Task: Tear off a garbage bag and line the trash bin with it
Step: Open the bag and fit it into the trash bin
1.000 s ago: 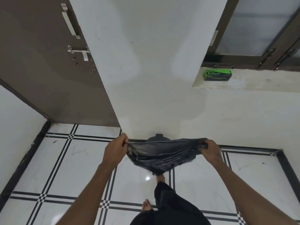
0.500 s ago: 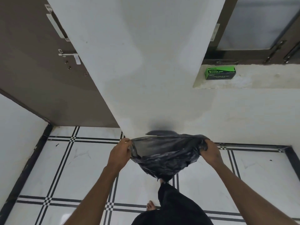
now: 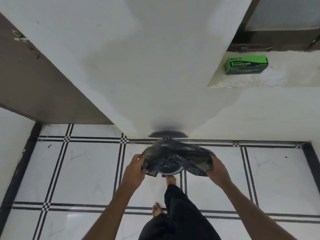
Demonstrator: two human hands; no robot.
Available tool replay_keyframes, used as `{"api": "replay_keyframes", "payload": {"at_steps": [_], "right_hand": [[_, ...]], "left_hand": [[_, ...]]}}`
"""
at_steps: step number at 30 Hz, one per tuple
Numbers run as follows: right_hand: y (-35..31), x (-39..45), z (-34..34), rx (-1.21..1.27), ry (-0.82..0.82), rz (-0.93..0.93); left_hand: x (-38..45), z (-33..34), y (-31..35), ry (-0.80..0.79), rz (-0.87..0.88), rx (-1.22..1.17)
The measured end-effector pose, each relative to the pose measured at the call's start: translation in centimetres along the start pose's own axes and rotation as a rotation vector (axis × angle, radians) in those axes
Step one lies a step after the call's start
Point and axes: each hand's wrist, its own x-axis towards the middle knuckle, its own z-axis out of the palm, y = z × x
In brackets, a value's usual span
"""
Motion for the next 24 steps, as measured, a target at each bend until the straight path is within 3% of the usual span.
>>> {"api": "replay_keyframes", "payload": {"at_steps": [7, 13, 21, 24], "right_hand": [[3.2, 6.7, 4.0, -0.024, -0.131, 0.115], [8.3, 13.7, 10.6, -0.057, -0.13, 0.242], [13.9, 21.8, 18.0, -0.057, -0.028, 0.219], [15.5, 23.8, 19.1, -0.113, -0.121, 0.177]], "left_hand": [[6.3, 5.4, -3.3, -0.062, -0.116, -0.041], [12.5, 12.9, -7.2, -0.127, -0.128, -0.049], [21.4, 21.4, -13.7, 0.01, -0.103, -0.106], [23.4, 23.1, -14.4, 0.02, -0.122, -0.132]]}}
